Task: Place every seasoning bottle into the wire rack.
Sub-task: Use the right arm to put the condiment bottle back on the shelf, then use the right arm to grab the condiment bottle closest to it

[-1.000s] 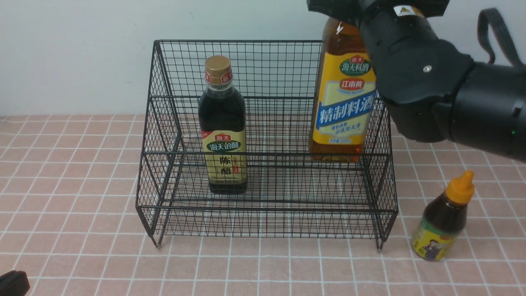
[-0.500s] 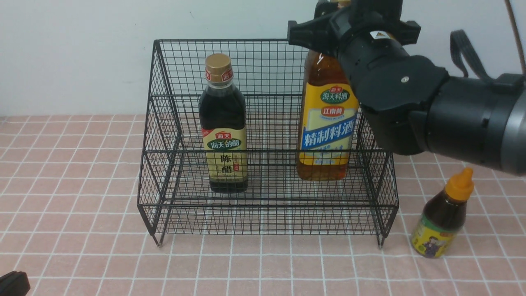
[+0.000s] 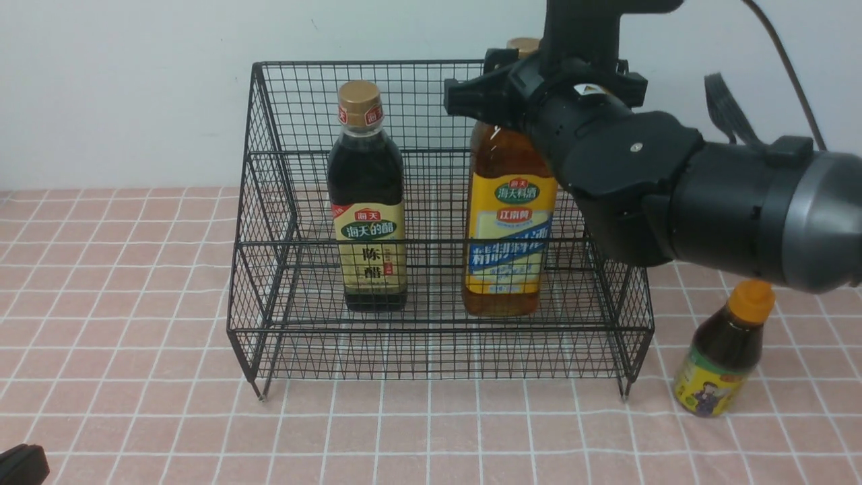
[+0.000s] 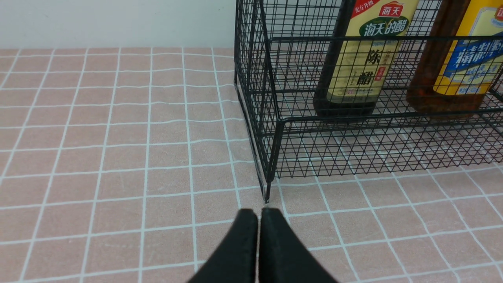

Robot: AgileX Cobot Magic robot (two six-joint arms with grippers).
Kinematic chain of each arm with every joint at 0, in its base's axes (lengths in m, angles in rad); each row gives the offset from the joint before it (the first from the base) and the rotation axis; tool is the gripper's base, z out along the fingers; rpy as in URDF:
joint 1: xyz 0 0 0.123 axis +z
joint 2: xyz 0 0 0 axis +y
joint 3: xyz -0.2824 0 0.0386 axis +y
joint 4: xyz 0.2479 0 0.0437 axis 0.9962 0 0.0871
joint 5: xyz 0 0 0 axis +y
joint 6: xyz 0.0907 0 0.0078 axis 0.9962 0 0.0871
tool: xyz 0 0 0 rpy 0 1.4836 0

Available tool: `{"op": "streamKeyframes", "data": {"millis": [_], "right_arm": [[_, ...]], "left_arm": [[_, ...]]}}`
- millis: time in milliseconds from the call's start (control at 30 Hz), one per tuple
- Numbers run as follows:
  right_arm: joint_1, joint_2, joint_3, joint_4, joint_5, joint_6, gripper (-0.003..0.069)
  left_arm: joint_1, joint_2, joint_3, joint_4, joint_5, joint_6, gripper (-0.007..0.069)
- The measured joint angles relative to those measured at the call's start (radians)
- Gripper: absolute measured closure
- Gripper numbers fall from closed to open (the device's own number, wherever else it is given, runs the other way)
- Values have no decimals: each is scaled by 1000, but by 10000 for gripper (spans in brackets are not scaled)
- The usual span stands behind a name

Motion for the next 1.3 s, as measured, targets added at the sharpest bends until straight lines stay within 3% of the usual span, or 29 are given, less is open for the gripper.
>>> {"op": "streamKeyframes", "data": {"millis": [233, 400, 833, 1100, 1300], "right_arm": [[0, -7, -18, -23, 5, 2, 228], [0, -20, -18, -26, 20, -20, 193], [0, -194, -18, -57, 30, -105, 187], [-1, -351, -18, -78, 40, -267, 189], [-1, -416, -18, -91, 74, -321, 251]], "left_arm": [[0, 0, 0, 0, 0, 0, 631], [0, 0, 0, 0, 0, 0, 631], [0, 0, 0, 0, 0, 0, 631], [0, 0, 0, 0, 0, 0, 631], [0, 0, 0, 0, 0, 0, 631]]}}
